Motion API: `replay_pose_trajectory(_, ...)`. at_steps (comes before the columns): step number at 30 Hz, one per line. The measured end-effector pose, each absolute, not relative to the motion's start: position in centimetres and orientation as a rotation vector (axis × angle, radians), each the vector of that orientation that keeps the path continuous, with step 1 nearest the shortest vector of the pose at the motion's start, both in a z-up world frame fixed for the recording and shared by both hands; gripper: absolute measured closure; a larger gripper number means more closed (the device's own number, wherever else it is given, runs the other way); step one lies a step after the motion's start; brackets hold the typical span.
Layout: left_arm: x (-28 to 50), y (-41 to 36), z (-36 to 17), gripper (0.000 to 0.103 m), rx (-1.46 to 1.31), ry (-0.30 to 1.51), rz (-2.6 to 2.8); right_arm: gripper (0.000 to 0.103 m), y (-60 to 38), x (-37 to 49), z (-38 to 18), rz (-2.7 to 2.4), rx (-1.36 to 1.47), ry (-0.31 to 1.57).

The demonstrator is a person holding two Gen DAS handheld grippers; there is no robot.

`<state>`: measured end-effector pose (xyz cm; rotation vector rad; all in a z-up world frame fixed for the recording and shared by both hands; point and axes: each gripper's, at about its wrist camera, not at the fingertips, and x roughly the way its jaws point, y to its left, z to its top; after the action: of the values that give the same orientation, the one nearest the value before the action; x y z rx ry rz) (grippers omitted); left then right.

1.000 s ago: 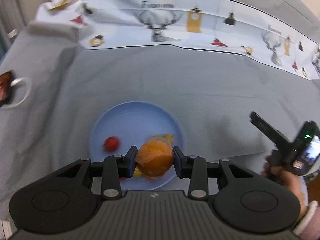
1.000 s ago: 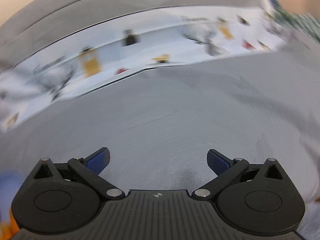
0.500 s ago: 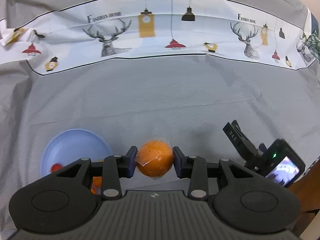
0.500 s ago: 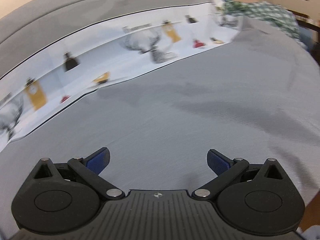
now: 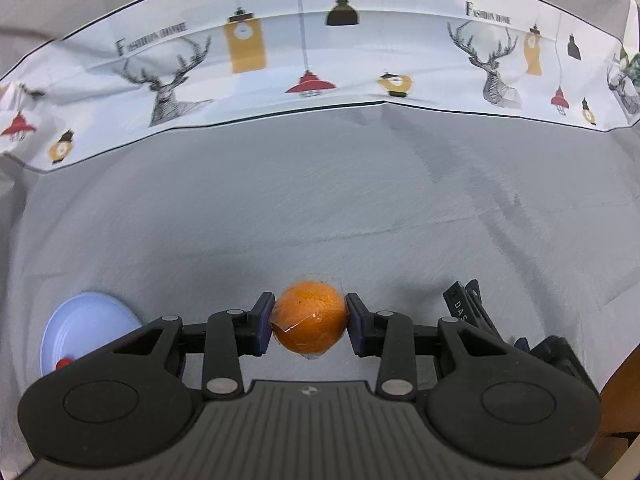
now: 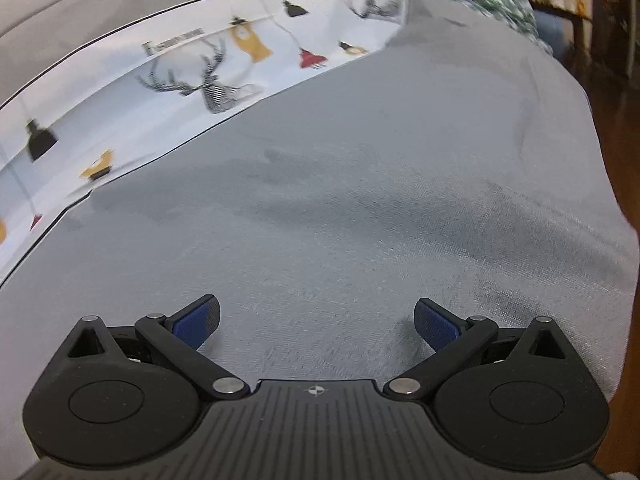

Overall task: Organize fruits
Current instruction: 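Carry the tangerine in the left tool away from the plate across the cloth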

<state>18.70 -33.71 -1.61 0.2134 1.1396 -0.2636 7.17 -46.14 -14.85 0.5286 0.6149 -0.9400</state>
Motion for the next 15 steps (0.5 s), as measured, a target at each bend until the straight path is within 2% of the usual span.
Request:
replay_pose_trajectory(11,20.8,-36.6,-3.0,0.061,0.199,1.146,-0.239,0.001,-48.6,8.1,-15.5,-0.914,0.523,0.624)
replay_pose_trajectory(15,21.8,-37.0,-4.7,0.061,0.196,1.153,-0.201,0.001,-51.8,7.8,-15.2,-0.799,0.478,0.573)
